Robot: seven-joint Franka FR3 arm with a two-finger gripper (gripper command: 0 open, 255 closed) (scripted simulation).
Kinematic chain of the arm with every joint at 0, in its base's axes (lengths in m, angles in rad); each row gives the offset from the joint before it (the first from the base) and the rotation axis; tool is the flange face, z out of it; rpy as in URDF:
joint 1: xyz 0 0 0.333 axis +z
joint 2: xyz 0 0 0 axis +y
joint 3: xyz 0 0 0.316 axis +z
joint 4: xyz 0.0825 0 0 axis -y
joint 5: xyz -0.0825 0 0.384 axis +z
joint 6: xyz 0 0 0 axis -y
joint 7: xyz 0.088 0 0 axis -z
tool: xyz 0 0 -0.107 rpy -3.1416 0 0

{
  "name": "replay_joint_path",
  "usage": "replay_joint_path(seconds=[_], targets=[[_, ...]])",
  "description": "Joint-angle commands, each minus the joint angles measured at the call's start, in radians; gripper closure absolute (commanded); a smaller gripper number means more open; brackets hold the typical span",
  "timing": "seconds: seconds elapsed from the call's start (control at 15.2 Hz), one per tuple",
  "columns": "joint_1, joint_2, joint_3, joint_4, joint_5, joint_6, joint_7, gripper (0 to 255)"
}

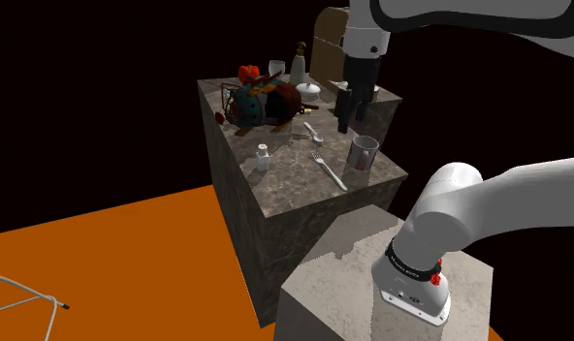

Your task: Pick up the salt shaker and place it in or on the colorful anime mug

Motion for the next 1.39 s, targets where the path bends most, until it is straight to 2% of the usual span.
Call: replay_joint_path(seconds=[0.0,0.66,1.32], targets=[[0.000,0.000,0.000,0.000,0.000,0.000,0.000,0],[-0.009,0.315,0.037,0.023,0.023,0.336,0.091,0],[-0.022,0.681,0.058,0.188,0.016,0.581,0.179,0]])
